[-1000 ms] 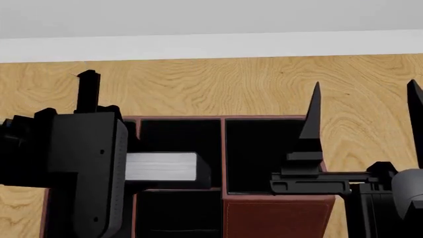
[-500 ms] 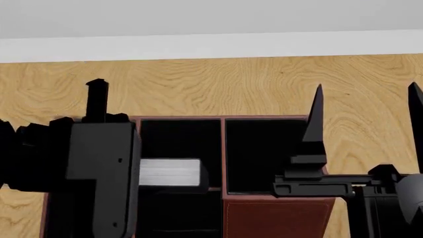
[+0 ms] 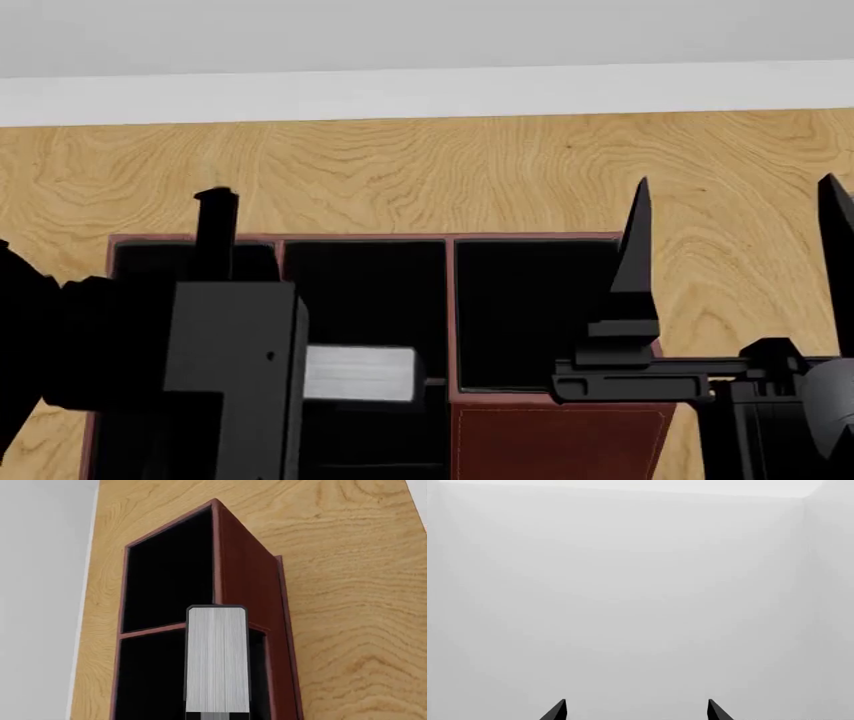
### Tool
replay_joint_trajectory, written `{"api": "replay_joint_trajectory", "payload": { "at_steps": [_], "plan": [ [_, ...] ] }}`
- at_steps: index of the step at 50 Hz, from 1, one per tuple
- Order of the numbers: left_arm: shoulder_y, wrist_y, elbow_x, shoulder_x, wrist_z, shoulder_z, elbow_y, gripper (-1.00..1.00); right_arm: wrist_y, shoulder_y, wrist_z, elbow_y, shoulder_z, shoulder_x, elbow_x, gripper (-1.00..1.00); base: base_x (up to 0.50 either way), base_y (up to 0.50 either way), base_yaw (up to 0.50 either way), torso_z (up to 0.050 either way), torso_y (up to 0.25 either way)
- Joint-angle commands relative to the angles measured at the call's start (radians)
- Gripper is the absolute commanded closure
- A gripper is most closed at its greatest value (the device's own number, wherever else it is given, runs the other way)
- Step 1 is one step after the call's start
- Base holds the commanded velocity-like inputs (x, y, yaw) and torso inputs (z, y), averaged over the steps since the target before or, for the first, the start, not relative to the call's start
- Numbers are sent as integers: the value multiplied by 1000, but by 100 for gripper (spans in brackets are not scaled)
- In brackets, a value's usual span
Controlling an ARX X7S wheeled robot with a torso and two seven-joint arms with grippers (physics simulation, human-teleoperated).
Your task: Pick up the book and place it in the back compartment of the caddy.
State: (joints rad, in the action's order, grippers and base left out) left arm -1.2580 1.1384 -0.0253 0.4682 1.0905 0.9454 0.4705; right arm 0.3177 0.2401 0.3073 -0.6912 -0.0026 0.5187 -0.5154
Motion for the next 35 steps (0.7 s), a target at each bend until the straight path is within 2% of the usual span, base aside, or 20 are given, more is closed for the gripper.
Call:
{"api": "replay_joint_trajectory", "payload": {
  "at_steps": [1, 13, 35],
  "plan": [
    [7, -9, -17, -8, -40, -16, 3, 100, -16, -5, -7, 13, -5, -3, 3, -100, 0, 0, 0, 0, 0],
    [16, 21, 45, -41, -7, -69, -28, 100, -22, -11, -6, 19, -3, -3, 1, -100, 0, 0, 0, 0, 1],
    [-21, -48, 8, -35, -21, 8, -154, 100, -31, -13, -7, 34, -9, -3, 3, -100, 0, 0, 0, 0, 1]
  ]
}}
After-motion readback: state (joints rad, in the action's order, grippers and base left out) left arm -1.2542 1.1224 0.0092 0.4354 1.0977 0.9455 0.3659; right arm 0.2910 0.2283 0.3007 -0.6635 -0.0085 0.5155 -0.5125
